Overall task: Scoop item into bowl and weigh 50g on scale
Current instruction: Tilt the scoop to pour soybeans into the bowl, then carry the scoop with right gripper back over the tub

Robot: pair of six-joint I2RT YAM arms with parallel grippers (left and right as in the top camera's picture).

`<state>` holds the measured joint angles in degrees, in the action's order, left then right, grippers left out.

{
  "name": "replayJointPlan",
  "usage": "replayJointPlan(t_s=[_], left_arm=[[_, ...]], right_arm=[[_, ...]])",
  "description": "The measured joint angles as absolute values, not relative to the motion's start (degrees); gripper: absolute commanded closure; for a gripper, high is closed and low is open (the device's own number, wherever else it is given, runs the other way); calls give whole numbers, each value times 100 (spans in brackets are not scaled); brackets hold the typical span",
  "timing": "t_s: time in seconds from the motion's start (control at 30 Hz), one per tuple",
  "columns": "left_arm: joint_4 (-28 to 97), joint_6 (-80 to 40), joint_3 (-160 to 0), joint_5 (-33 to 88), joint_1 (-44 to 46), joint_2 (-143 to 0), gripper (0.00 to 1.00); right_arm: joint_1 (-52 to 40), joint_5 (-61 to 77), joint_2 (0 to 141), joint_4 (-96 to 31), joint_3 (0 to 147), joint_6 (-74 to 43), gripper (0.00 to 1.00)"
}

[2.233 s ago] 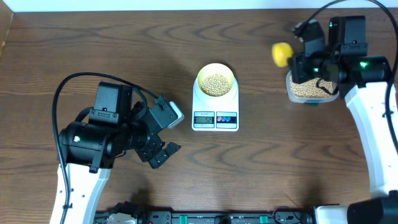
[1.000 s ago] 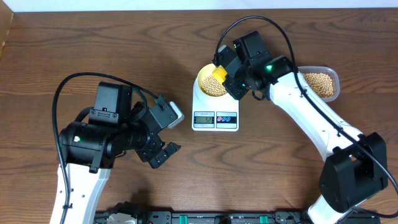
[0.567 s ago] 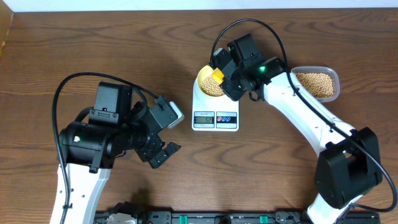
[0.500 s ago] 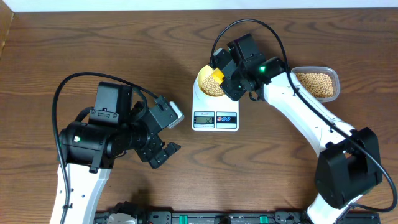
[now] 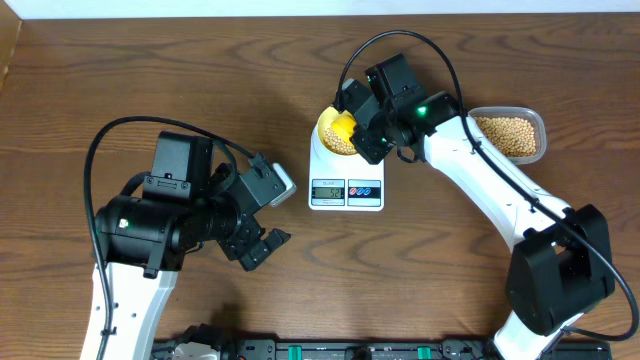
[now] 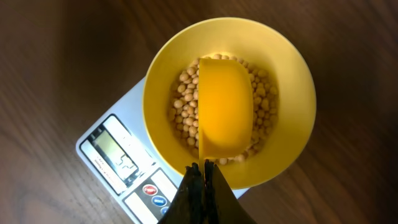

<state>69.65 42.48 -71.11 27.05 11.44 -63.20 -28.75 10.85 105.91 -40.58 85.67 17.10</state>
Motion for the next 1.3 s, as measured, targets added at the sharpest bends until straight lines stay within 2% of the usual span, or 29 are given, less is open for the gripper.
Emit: replayJointPlan(t_s=[1.07,1.3], left_arm=[[6965,4248,-7111,2705,1144,-6320,1],[6967,4248,-7111,2705,1144,-6322,1]], right_arm=[[-2939,294,10641,-3922,8543,1846,99],[-2998,578,10801,-3927,8543,1669,99]])
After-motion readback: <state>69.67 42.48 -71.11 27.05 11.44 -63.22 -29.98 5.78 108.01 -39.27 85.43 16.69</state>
